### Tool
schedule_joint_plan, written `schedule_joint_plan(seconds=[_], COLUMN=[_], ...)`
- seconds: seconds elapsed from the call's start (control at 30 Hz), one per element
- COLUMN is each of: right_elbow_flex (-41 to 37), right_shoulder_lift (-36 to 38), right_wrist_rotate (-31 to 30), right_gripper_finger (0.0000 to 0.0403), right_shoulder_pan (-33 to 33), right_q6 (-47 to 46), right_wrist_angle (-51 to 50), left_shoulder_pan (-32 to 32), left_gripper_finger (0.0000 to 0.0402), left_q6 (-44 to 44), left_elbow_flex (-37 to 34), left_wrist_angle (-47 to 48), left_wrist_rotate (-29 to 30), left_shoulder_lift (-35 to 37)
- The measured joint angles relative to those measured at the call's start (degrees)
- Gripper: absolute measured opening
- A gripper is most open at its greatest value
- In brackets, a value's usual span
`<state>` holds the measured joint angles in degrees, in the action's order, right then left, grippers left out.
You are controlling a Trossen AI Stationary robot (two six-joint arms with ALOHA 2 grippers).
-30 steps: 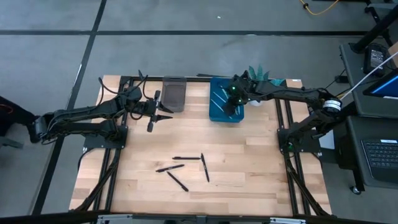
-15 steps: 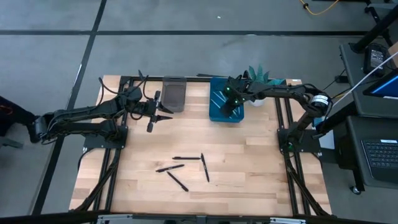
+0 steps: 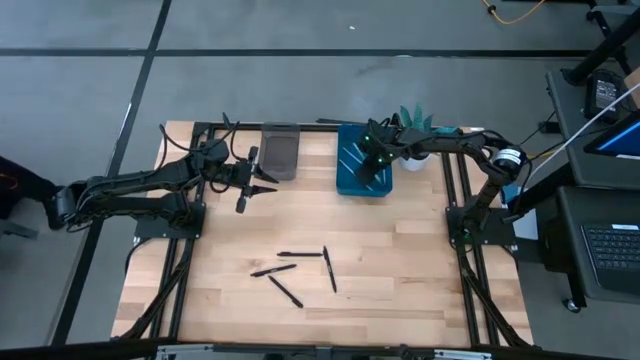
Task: Sort pens & pencils
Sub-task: Put the light blue pencil into the blue bin, then put the black pen into the black bin
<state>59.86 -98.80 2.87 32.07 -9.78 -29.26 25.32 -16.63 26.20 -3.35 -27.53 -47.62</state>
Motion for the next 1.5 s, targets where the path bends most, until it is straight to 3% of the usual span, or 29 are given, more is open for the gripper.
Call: schedule_joint_plan(seconds=[0.7,1.03,1.2,1.5], right_elbow_flex=[0.02,0.02,0.19,9.12], right_shoulder_lift=[0.0,0.0,0.06,0.12], right_wrist_rotate=[2.82,2.8,2.8,2.8], right_gripper_finger=[0.0048,0.0106,0.0113,0.0114], right_shoulder_pan=[0.0,0.0,0.0,0.0], right_q6=[1.27,1.53,2.58,2.78], right_wrist_angle=[2.79,4.1,6.34,1.23], left_shoulder_pan=[0.0,0.0,0.0,-0.01], left_gripper_finger=[0.0095,0.0095,0.0095,0.0095], left_q6=[-0.25,0.05,0.03,2.58], left_elbow_flex=[0.0,0.0,0.0,0.02], left_wrist_angle=[1.63,1.63,1.36,-3.73], left_wrist_rotate=[-0.2,-0.22,-0.2,-0.22], left_shoulder_lift=[-0.01,0.0,-0.01,0.0])
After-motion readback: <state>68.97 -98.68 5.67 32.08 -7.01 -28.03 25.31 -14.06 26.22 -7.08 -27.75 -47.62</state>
